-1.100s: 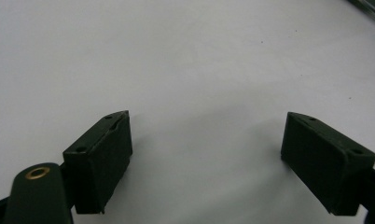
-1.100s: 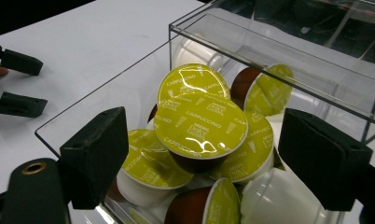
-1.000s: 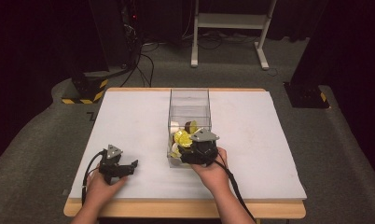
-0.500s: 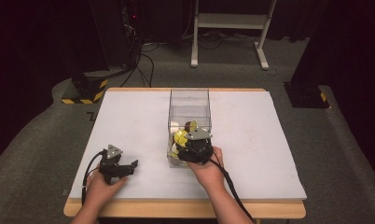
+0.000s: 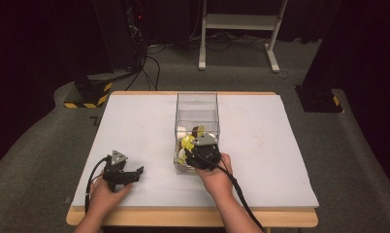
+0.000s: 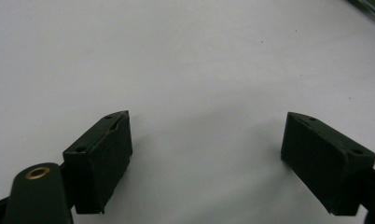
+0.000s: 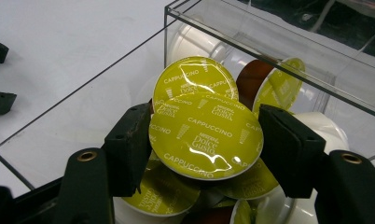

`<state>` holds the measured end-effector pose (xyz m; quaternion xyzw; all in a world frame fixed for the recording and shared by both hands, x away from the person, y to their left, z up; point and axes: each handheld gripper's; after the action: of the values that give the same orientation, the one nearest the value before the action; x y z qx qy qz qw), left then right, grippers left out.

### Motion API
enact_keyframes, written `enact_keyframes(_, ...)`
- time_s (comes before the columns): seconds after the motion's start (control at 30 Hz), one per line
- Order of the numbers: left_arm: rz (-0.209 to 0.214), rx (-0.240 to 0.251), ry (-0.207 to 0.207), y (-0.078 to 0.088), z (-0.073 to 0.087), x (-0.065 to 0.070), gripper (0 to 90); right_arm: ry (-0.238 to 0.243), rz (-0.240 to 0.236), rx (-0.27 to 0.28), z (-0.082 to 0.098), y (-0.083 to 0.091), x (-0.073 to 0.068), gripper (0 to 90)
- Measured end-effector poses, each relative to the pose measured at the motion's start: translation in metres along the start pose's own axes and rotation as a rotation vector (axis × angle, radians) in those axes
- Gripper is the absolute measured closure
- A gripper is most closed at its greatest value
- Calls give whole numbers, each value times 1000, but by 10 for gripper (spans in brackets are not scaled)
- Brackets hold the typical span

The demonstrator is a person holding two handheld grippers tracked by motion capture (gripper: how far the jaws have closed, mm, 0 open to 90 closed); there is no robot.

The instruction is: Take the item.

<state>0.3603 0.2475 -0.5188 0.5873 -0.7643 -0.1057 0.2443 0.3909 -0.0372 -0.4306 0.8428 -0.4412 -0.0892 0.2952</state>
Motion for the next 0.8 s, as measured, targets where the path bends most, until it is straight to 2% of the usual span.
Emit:
enact_keyframes(0.27,0,1,1,0,0,0,165,-9,-1,3,0,1,1,379)
enact_keyframes(0.53,0,2,1,0,0,0,165,-13,-14,41,3,10,3,379)
enact_keyframes(0.8,0,-1,-3,0,0,0,165,-25,-49,79,9,18,7,380)
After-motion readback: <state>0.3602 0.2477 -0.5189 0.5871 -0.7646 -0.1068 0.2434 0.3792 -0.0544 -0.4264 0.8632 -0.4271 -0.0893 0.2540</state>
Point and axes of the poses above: each handheld gripper's, and its own axes: y roughly backward along the jaws, z roughly out of its underside, x roughly to its right, and after that the axes turned 2 degrees about x, right-handed
